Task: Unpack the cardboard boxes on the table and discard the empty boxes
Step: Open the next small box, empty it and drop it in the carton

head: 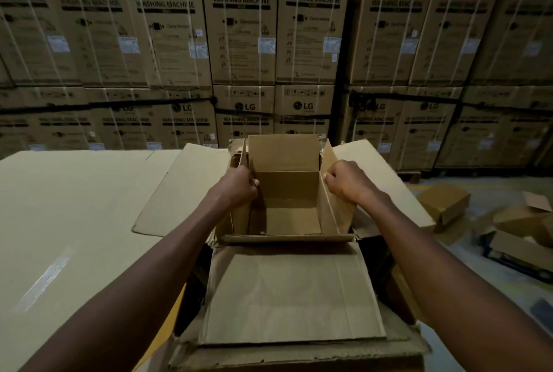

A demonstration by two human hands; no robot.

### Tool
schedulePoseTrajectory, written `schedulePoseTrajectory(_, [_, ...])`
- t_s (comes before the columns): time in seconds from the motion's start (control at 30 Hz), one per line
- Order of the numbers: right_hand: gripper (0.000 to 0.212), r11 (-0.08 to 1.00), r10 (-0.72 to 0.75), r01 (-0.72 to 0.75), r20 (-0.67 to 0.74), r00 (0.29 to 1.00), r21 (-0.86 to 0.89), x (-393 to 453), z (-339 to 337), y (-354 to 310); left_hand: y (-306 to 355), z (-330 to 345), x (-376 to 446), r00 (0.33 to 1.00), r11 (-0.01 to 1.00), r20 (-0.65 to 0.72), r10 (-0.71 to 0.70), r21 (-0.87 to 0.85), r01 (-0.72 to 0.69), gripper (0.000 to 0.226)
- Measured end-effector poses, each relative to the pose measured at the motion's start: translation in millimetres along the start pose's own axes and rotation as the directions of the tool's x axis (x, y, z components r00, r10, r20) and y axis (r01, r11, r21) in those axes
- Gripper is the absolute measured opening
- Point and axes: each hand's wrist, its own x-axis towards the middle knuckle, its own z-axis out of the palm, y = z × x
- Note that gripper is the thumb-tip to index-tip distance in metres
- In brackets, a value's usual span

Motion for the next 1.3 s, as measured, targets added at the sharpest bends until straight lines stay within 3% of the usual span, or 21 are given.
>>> schedulePoseTrajectory(0.13, [0.031, 0.999, -0.030, 0.028, -0.057, 0.998, -0.031, -1.2, 12.6, 0.0, -11.1, 17.5, -3.4, 0.999, 0.999, 0.027, -0.043, -0.006, 0.043, 0.031])
schedulePoseTrajectory(0.47, [0.020, 0.985, -0.049, 0.061, 0.073, 0.996, -0.163, -11.0, 58.8, 11.0, -32.5, 43.4, -11.7, 0.994, 0.988, 0.004, -0.111, 0.109, 0.110, 0.030])
schedulePoseTrajectory(0.6, [0.022, 0.981, -0.037, 0.052, 0.084, 0.996, -0.185, -11.8, 58.8, 15.9, -28.8, 46.2, -12.9, 0.995, 0.974, 0.043, -0.093, 0.214, 0.081, 0.029])
schedulePoseTrajectory(0.73, [0.025, 0.975, -0.039, 0.058, 0.090, 0.995, -0.216, -10.8, 59.6, 20.0, -26.6, 49.1, -13.3, 0.992, 0.952, 0.097, -0.076, 0.303, 0.043, 0.012])
schedulePoseTrajectory(0.97, [0.016, 0.963, -0.028, 0.058, 0.114, 0.993, -0.264, -11.3, 58.5, 12.0, -28.4, 45.2, -8.9, 0.990, 0.948, 0.126, -0.067, 0.318, 0.024, 0.019])
schedulePoseTrajectory(1.07, [0.015, 0.928, -0.063, 0.102, 0.119, 0.991, -0.358, -15.1, 62.4, 8.1, -34.7, 48.6, -9.8, 0.998, 0.931, 0.066, -0.008, 0.365, -0.016, 0.014])
schedulePoseTrajectory(1.17, [0.022, 0.828, -0.119, 0.162, 0.114, 0.986, -0.537, -14.0, 65.7, 5.9, -41.7, 50.8, -9.3, 0.996, 0.845, -0.008, 0.084, 0.530, -0.068, 0.016])
schedulePoseTrajectory(1.3, [0.022, 0.758, -0.128, 0.180, 0.128, 0.983, -0.626, -13.1, 58.9, 11.0, -40.7, 38.6, -15.7, 0.997, 0.801, -0.003, 0.072, 0.596, -0.056, 0.013])
